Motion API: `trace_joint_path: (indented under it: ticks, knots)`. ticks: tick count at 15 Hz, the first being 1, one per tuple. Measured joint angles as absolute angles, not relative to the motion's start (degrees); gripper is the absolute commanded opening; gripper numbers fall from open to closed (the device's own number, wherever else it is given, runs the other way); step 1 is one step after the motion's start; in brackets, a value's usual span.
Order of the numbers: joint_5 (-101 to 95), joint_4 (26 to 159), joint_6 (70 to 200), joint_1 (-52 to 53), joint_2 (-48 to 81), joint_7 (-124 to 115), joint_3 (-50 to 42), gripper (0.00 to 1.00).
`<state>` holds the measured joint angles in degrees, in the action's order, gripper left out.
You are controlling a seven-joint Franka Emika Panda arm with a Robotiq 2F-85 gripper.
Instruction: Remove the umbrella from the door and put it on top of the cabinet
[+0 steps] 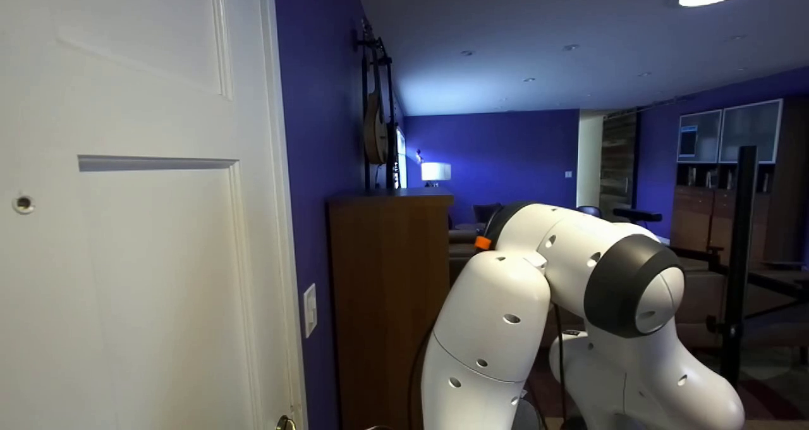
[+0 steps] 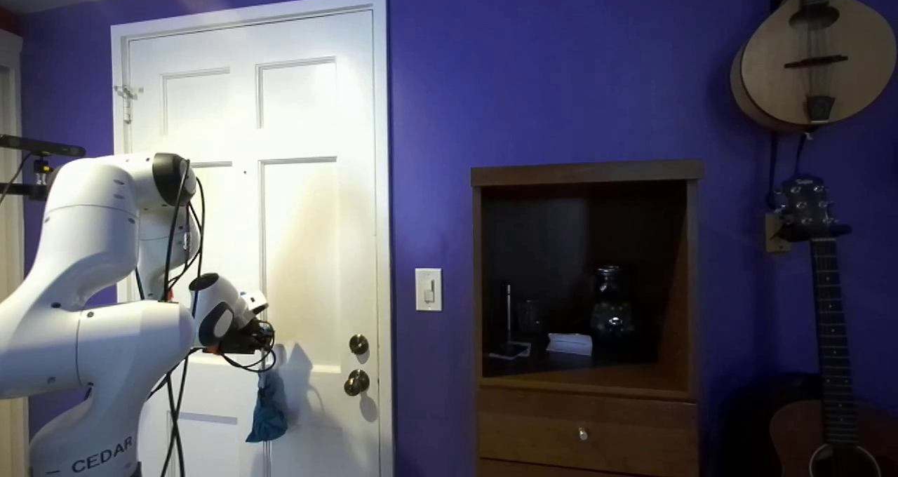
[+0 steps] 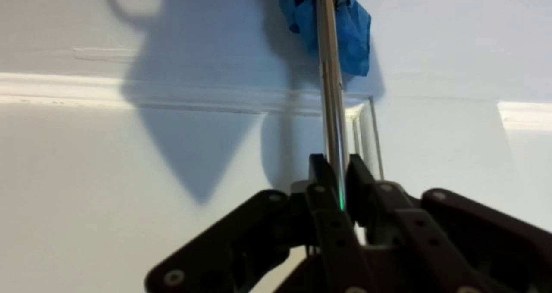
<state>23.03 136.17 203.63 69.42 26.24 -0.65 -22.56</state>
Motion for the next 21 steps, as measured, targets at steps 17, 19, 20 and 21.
trace_joint_path:
  ticks: [17,19,20,21]
  knots:
    - [19.2,144.3,213.7,65.7,21.7,3.3,-17.6,0.04]
    - [19.2,145.3,215.4,62.5,21.1,5.8,-14.2,0.04]
    - [19.2,145.8,216.3,61.0,20.8,6.8,-12.7,0.04]
    - [19.2,146.2,217.2,59.6,20.6,7.8,-11.3,0.04]
